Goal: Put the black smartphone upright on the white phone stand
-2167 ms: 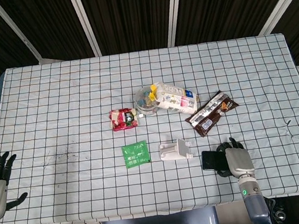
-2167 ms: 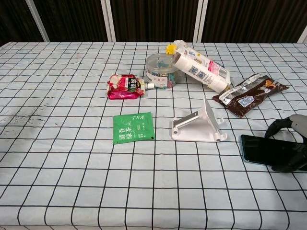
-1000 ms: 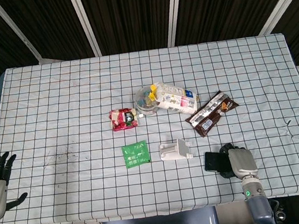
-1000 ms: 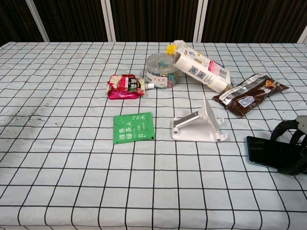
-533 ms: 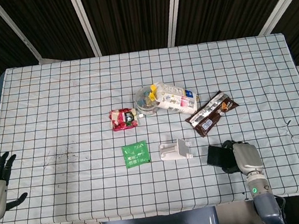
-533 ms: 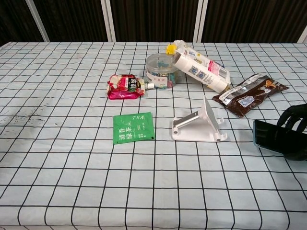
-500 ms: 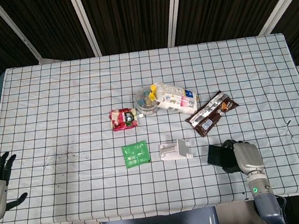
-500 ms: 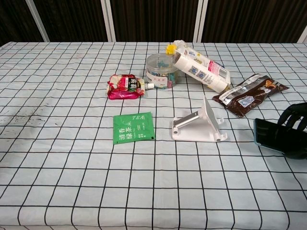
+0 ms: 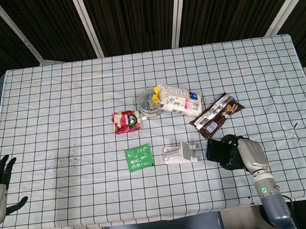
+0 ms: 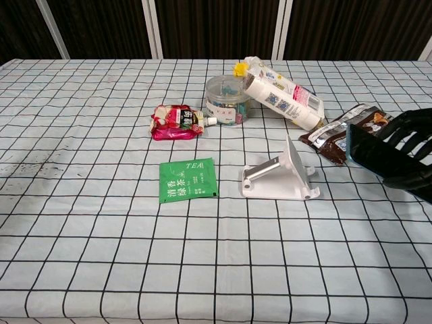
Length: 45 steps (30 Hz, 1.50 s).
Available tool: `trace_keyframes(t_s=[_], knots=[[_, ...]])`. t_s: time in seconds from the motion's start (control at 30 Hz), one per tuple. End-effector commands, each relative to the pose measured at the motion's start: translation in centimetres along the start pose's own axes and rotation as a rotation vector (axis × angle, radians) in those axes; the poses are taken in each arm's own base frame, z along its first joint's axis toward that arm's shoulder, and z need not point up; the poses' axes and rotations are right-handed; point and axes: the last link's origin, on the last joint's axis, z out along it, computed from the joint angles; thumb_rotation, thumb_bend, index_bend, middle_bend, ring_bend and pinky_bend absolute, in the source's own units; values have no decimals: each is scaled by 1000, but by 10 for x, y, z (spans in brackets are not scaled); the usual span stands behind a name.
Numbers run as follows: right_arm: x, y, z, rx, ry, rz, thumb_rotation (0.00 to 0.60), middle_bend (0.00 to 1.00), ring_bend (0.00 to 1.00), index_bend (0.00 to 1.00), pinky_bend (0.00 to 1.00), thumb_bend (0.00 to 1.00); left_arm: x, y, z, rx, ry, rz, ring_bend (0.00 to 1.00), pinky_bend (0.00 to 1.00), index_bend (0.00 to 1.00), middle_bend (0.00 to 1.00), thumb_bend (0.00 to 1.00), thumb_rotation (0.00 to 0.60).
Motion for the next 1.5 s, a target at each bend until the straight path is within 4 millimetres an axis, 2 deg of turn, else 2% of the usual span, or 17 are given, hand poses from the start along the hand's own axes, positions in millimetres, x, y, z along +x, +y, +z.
trace_keyframes(t_s=[0.03,0.4,0.87,1.2,1.5], knots=[[6,-10,5,96,-29,187,600,664,508,682,386,356,0,0,0,-2,1,3,0,0,0,0,0,600],[1,-23,17,215,-47,414,600,654,487,681,386,339,-3,1,3,2,2,8,0,0,0,0,0,600],[-21,-47,40,290,-79,533,600,648,485,682,386,335,-4,1,5,17,-8,3,0,0,0,0,0,600],[-38,-50,51,307,-104,563,600,637,478,681,386,336,-5,1,6,24,-12,4,0,0,0,0,0,600],[-46,-43,58,311,-116,573,600,614,456,681,387,336,-6,0,6,33,-11,5,0,0,0,0,0,600]])
